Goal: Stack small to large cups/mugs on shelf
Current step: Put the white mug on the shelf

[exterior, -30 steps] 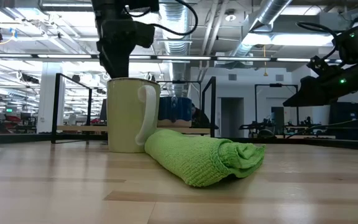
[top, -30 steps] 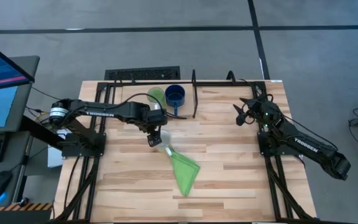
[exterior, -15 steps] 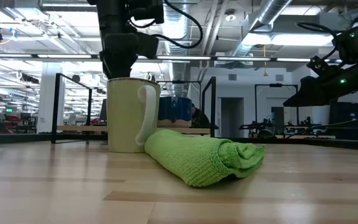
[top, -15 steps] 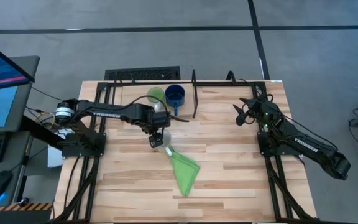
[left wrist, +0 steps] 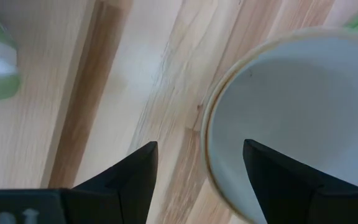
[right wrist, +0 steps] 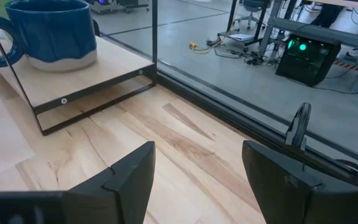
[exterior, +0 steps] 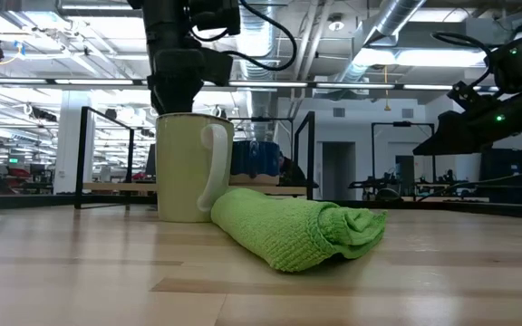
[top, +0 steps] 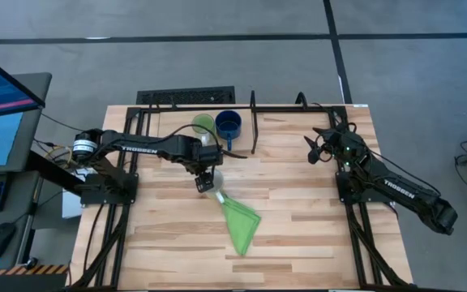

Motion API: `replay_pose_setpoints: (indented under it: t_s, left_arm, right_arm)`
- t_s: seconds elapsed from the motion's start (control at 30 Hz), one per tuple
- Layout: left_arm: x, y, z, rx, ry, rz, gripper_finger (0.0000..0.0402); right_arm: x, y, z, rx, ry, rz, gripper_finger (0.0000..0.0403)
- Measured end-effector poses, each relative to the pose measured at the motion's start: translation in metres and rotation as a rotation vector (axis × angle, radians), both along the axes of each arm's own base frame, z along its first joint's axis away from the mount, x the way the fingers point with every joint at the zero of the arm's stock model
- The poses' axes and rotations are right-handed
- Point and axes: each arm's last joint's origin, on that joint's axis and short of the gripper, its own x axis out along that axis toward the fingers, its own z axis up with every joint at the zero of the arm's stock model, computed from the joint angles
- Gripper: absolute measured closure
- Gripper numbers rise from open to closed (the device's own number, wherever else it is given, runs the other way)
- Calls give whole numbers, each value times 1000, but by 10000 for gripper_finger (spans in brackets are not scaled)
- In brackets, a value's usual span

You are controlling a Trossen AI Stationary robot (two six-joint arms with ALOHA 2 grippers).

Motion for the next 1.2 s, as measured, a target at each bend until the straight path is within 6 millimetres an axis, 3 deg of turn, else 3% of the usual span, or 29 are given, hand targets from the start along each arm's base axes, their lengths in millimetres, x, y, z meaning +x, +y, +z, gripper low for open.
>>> replay_pose_setpoints:
  t_s: [0.33,1.2]
  left_arm:
    - [8,1,2,8,-90,2,173]
    - [6,0,2,-1,-72,3,173]
  right_arm:
    - [0,0,0,0,1,0,138]
    - [0,0,0,3,4,0,138]
